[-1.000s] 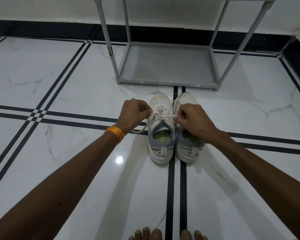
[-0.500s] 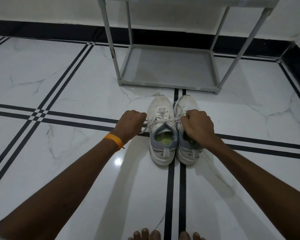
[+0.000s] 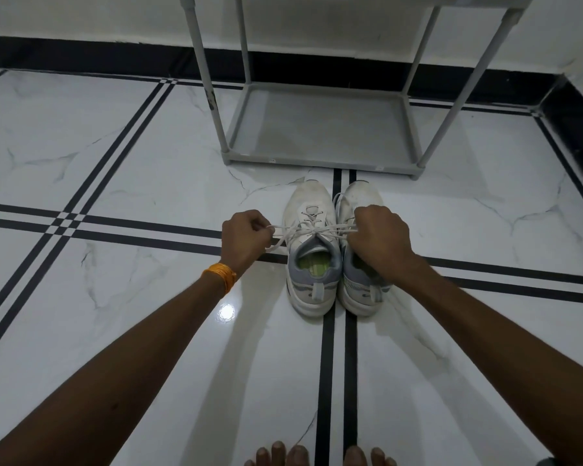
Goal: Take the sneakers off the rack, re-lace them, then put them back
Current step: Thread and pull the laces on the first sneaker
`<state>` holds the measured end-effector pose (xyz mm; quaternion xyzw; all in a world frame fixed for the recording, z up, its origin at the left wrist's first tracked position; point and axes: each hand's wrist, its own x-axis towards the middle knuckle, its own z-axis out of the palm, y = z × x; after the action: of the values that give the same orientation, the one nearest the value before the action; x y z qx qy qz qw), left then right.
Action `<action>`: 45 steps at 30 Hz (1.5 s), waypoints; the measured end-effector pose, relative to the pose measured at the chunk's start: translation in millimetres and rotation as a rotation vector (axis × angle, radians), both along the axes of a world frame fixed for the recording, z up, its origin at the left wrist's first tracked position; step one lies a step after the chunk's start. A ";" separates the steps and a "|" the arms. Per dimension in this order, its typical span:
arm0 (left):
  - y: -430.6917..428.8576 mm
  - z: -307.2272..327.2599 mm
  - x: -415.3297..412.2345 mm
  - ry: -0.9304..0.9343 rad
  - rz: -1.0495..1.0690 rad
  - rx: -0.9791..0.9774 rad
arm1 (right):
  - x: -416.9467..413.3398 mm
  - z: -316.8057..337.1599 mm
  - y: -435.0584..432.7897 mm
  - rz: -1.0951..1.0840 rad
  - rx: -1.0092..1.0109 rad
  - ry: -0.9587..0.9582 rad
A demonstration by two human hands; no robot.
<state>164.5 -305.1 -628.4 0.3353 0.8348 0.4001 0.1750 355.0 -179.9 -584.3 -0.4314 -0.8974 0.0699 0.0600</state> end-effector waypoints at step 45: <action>11.9 -3.9 19.9 0.426 -0.558 -0.015 | -4.0 -4.8 -23.1 0.377 0.023 -0.084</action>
<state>184.4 -293.2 -632.4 0.6250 0.7318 0.2517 0.1021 351.1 -203.0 -589.0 -0.2574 -0.9648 0.0516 0.0135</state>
